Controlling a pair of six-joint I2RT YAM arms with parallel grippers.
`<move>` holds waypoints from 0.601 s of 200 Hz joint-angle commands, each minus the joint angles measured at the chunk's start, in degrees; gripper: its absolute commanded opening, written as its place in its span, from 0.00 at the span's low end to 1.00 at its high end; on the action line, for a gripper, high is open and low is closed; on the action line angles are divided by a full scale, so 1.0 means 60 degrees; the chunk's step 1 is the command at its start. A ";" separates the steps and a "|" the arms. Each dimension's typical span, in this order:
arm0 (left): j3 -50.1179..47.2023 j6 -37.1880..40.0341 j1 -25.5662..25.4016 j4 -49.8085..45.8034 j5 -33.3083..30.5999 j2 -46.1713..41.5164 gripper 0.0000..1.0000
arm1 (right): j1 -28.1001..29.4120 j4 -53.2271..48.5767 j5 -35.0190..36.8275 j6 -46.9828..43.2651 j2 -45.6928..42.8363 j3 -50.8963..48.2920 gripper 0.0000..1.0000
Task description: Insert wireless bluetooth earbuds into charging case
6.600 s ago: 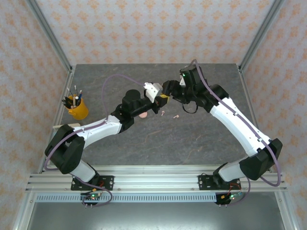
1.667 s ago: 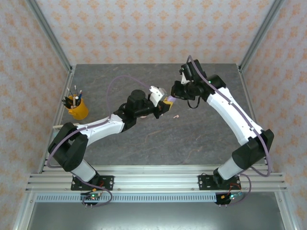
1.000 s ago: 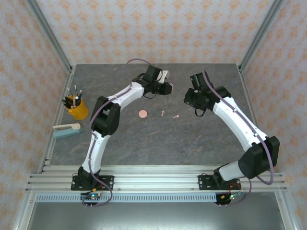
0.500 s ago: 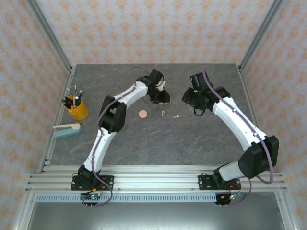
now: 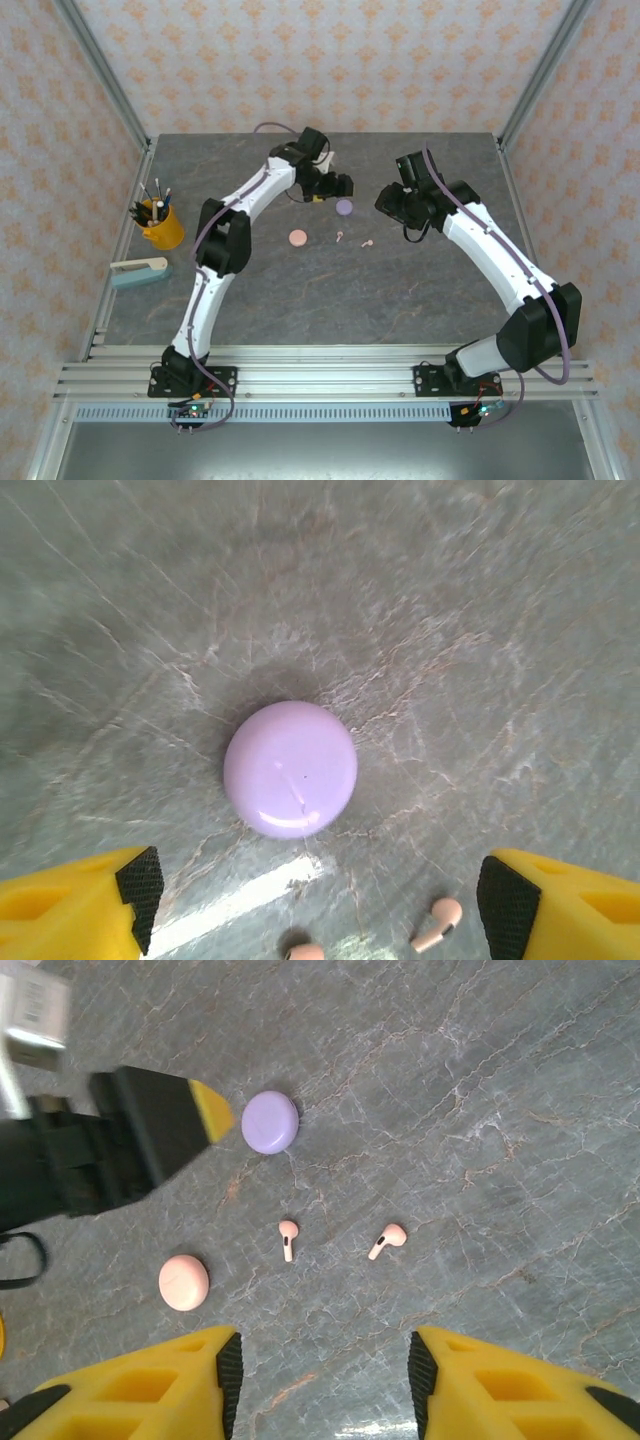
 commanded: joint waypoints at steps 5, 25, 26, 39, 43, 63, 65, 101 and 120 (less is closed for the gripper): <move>-0.0832 0.0456 0.0284 0.0013 -0.0605 -0.2473 0.85 | 0.0376 0.0309 -0.0055 -0.0090 0.0420 0.0065 0.51; -0.2673 0.0356 0.0529 0.0984 -0.0929 -0.4171 0.86 | 0.0884 0.0342 -0.0155 -0.0568 0.1235 0.0611 0.53; -0.2778 0.0342 0.0537 0.1039 -0.0952 -0.4256 0.86 | 0.0913 0.0345 -0.0144 -0.0596 0.1284 0.0643 0.54; -0.4055 0.0145 0.0750 0.1684 -0.1380 -0.5485 0.87 | 0.1269 0.0193 -0.0109 -0.1088 0.2094 0.1225 0.56; -0.4446 0.0083 0.0818 0.1856 -0.1537 -0.5814 0.88 | 0.1350 0.0092 -0.0066 -0.1157 0.2328 0.1424 0.56; -0.6311 -0.0409 0.1178 0.2669 -0.2420 -0.7372 0.98 | 0.1716 -0.0312 0.0067 -0.1303 0.3561 0.2366 0.58; -0.6515 -0.0493 0.1216 0.2772 -0.2553 -0.7531 0.99 | 0.1758 -0.0330 0.0071 -0.1292 0.3671 0.2426 0.58; -0.9608 -0.1967 0.2117 0.4057 -0.3869 -0.9697 1.00 | 0.2600 -0.1335 0.0383 -0.1528 0.5758 0.4592 0.62; -1.0328 -0.2199 0.2523 0.3966 -0.3896 -1.0259 1.00 | 0.2951 -0.2163 0.0702 -0.1726 0.6926 0.5976 0.65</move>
